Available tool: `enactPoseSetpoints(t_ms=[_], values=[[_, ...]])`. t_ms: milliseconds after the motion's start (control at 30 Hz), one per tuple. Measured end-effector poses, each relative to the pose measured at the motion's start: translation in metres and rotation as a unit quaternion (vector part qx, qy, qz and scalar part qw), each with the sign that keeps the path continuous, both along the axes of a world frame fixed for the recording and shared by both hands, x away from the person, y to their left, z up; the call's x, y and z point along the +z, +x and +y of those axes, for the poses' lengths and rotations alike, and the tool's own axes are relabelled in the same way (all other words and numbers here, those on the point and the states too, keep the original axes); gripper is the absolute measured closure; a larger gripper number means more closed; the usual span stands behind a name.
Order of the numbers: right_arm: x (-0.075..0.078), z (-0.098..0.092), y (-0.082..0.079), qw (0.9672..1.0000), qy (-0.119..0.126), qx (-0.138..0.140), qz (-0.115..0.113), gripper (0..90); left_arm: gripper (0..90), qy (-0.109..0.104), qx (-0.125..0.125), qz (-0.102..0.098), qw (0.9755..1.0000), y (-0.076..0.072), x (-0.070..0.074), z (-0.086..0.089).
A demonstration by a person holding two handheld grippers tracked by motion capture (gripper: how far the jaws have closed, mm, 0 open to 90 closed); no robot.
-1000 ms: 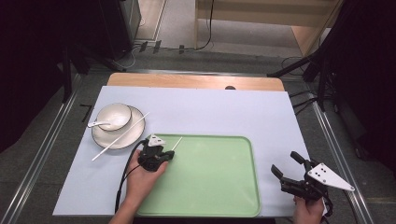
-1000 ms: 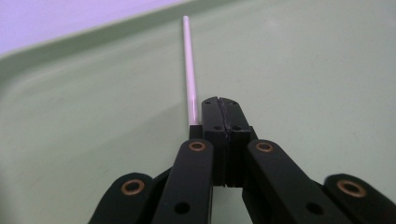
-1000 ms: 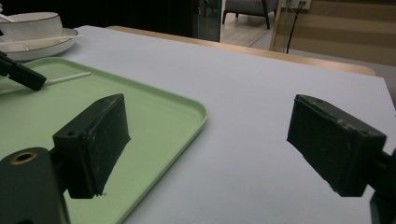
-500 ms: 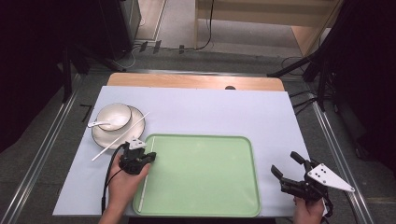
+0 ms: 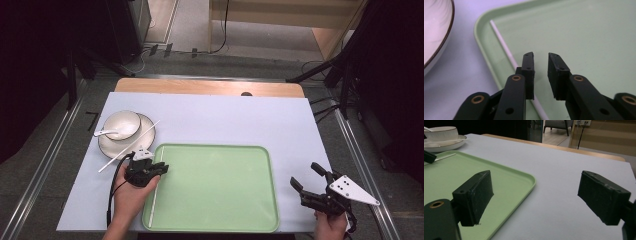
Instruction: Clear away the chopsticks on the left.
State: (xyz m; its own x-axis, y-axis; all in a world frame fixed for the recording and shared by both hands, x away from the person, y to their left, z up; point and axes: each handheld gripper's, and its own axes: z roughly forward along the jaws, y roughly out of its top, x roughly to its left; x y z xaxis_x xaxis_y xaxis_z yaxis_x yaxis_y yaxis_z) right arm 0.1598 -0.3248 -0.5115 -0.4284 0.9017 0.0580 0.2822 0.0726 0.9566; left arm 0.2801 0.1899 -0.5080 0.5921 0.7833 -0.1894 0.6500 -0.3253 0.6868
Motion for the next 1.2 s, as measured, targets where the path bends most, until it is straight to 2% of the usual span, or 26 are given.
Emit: enactPoseSetpoints(t_ms=[67,167,233,300,367,533,700,733,833,900,1000,1033,1100,1133,1200], values=[[0.0,0.0,0.0,1.0,0.0,0.0,0.0,12.8,69.3,-0.016,-0.009,-0.002,0.9998,0.002,0.006,0.003],[0.0,0.0,0.001,1.0,0.0,-0.001,0.001,12.8,61.0,-0.011,-0.004,-0.013,0.9998,0.004,0.013,0.01],[0.0,0.0,0.001,1.0,0.0,-0.001,0.001,12.8,56.4,-0.011,0.008,-0.02,0.9997,0.007,0.016,0.018],[-0.001,0.0,0.001,1.0,-0.002,0.0,0.001,12.8,54.1,-0.002,0.015,-0.032,0.9994,0.01,0.02,0.026],[-0.001,0.0,0.001,1.0,-0.002,0.001,0.001,12.8,54.7,0.02,0.025,-0.048,0.9983,0.013,0.023,0.033],[-0.001,0.0,0.002,1.0,-0.003,0.0,0.003,12.8,54.3,0.023,0.051,-0.058,0.9968,0.022,0.032,0.052],[-0.001,0.001,0.002,1.0,-0.004,-0.001,0.003,12.8,56.2,0.03,0.069,-0.075,0.9943,0.031,0.034,0.068],[-0.001,0.002,0.002,1.0,-0.005,-0.001,0.003,12.8,59.5,0.026,0.075,-0.076,0.9939,0.033,0.034,0.072],[-0.001,0.002,0.001,1.0,-0.005,-0.001,0.001,12.8,65.5,-0.005,0.087,-0.073,0.9935,0.037,0.038,0.087],[-0.001,0.001,0.001,1.0,-0.006,-0.001,0.001,12.8,68.7,-0.01,0.083,-0.072,0.9939,0.038,0.04,0.094],[-0.001,0.001,0.002,1.0,-0.007,-0.004,0.004,12.8,68.1,-0.017,0.08,-0.062,0.9947,0.038,0.042,0.102],[-0.001,0.001,0.002,1.0,-0.007,-0.004,0.004,12.8,67.3,-0.017,0.08,-0.062,0.9947,0.038,0.042,0.102],[-0.001,0.002,0.002,1.0,-0.006,-0.004,0.004,12.8,68.8,-0.014,0.075,-0.048,0.9959,0.037,0.04,0.108],[-0.001,0.002,0.002,1.0,-0.007,-0.004,0.003,12.8,70.5,-0.009,0.07,-0.041,0.9966,0.037,0.039,0.11],[-0.001,0.002,0.001,1.0,-0.007,-0.004,0.003,12.8,70.7,0.009,0.075,-0.032,0.9966,0.038,0.036,0.111]])
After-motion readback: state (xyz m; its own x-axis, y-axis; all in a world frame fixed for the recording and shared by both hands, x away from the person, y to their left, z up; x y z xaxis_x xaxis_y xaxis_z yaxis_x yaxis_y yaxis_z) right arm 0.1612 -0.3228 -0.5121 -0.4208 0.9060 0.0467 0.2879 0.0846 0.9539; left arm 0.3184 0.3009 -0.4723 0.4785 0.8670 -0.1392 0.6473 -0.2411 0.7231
